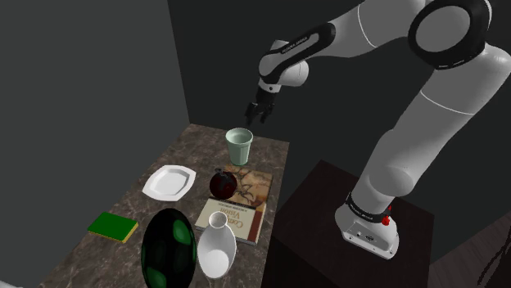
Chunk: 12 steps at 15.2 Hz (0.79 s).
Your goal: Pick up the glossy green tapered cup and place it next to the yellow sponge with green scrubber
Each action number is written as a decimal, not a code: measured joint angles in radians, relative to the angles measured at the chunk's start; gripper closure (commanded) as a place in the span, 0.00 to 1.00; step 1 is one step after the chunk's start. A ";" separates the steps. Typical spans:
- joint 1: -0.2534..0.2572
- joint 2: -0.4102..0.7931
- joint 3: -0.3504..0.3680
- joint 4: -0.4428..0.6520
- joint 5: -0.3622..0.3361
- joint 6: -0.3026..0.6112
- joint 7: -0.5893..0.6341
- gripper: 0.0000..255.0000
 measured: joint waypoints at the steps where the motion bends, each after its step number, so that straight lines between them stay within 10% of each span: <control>1: 0.002 0.041 -0.005 0.020 0.026 0.015 -0.026 0.00; 12: 0.011 0.284 0.019 0.104 0.200 0.147 -0.164 0.00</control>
